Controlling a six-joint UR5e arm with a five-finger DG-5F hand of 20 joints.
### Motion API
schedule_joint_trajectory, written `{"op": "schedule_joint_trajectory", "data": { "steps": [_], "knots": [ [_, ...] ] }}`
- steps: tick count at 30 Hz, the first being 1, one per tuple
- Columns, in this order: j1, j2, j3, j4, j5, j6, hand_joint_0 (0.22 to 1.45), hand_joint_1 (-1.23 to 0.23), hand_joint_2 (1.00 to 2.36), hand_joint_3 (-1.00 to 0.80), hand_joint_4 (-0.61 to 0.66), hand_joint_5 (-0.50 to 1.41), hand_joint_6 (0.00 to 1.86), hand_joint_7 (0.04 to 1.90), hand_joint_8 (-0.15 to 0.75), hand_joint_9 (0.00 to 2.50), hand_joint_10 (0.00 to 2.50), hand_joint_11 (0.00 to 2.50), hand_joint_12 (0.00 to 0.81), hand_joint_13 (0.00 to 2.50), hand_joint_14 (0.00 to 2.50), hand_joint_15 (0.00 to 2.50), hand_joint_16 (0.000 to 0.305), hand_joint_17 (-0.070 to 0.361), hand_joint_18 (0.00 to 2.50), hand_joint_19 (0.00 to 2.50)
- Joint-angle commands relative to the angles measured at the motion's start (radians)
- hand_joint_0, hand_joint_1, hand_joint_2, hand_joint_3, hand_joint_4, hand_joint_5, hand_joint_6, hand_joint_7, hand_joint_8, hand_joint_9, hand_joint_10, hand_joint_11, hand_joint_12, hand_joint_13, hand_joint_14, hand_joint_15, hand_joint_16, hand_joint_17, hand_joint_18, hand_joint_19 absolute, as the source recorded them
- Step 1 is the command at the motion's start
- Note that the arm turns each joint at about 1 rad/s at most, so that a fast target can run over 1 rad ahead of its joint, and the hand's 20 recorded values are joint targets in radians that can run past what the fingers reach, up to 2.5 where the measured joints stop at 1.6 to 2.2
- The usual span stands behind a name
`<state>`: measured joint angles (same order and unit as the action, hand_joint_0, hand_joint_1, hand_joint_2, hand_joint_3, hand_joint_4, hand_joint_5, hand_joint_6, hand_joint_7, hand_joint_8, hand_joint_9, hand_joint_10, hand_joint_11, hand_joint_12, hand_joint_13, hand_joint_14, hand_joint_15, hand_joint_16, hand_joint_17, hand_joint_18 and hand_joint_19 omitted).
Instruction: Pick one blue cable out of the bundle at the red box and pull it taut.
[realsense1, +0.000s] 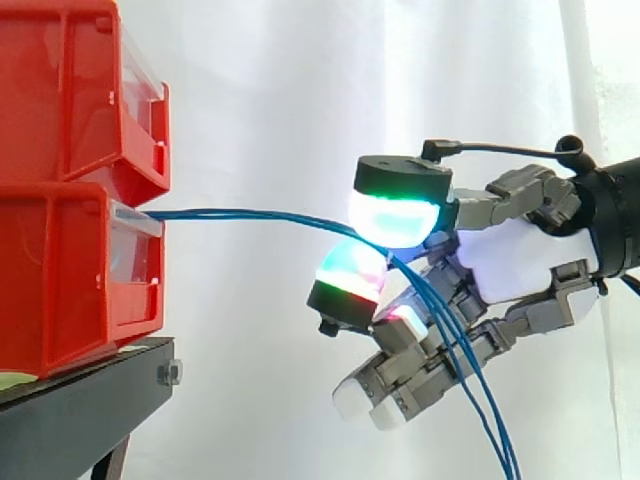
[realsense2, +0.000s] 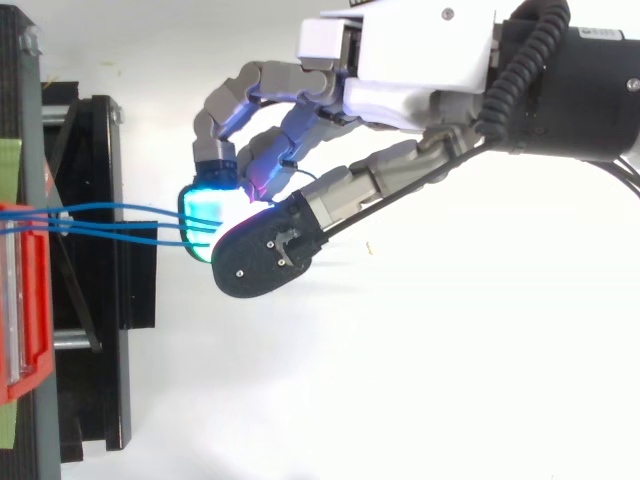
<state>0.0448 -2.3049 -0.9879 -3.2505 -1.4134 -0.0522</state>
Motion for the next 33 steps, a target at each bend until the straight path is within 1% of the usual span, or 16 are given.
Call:
{"op": "schedule_joint_trajectory", "data": {
  "steps": [1,8,13,19,24,26,30,31,33],
  "knots": [
    [0.0,0.004,0.0,0.0,0.002,0.003,0.78,-0.83,1.0,-0.5,-0.03,-0.22,0.93,0.98,0.3,0.96,0.01,1.11,0.363,0.59,0.01,0.32,0.051,0.114,0.48,0.09],
    [0.0,0.009,0.0,0.0,0.002,0.003,0.79,-0.86,1.0,-0.5,-0.02,-0.22,0.93,0.99,0.28,0.94,0.01,1.09,0.36,0.61,0.01,0.32,0.05,0.113,0.5,0.09],
    [0.001,0.009,0.0,0.0,0.002,0.003,0.79,-0.86,1.0,-0.5,-0.02,-0.23,0.93,0.94,0.226,0.94,0.01,1.12,0.352,0.62,0.01,0.32,0.049,0.111,0.52,0.08],
    [0.001,0.009,0.0,0.0,-0.001,0.003,0.79,-0.87,1.0,-0.5,-0.03,-0.24,0.93,0.93,0.157,0.91,0.01,1.11,0.343,0.62,0.01,0.32,0.048,0.108,0.52,0.07],
    [0.0,0.009,0.0,0.0,-0.002,0.003,0.77,-0.89,1.0,-0.5,-0.03,-0.25,0.93,0.91,0.149,0.89,0.01,1.12,0.34,0.61,0.01,0.33,0.047,0.106,0.52,0.08],
    [0.001,0.01,0.0,0.0,-0.002,0.005,0.74,-0.9,1.0,-0.5,-0.03,-0.25,0.92,0.91,0.148,0.88,0.01,1.11,0.341,0.61,0.01,0.33,0.047,0.107,0.51,0.07],
    [0.0,0.009,0.0,0.0,-0.002,0.005,0.64,-0.96,1.0,-0.5,-0.01,-0.25,0.92,0.91,0.169,0.86,0.01,1.1,0.347,0.6,0.01,0.34,0.047,0.106,0.5,0.09],
    [0.0,0.009,0.0,0.0,-0.002,0.005,0.61,-0.97,1.0,-0.5,0.01,-0.25,0.92,0.9,0.194,0.85,0.01,1.08,0.348,0.6,0.01,0.34,0.048,0.107,0.5,0.09],
    [0.0,0.009,0.0,0.0,-0.002,0.005,0.55,-0.97,1.0,-0.5,0.03,-0.25,0.92,0.88,0.21,0.85,0.01,1.08,0.36,0.6,0.01,0.34,0.05,0.112,0.51,0.1]
  ]
}}
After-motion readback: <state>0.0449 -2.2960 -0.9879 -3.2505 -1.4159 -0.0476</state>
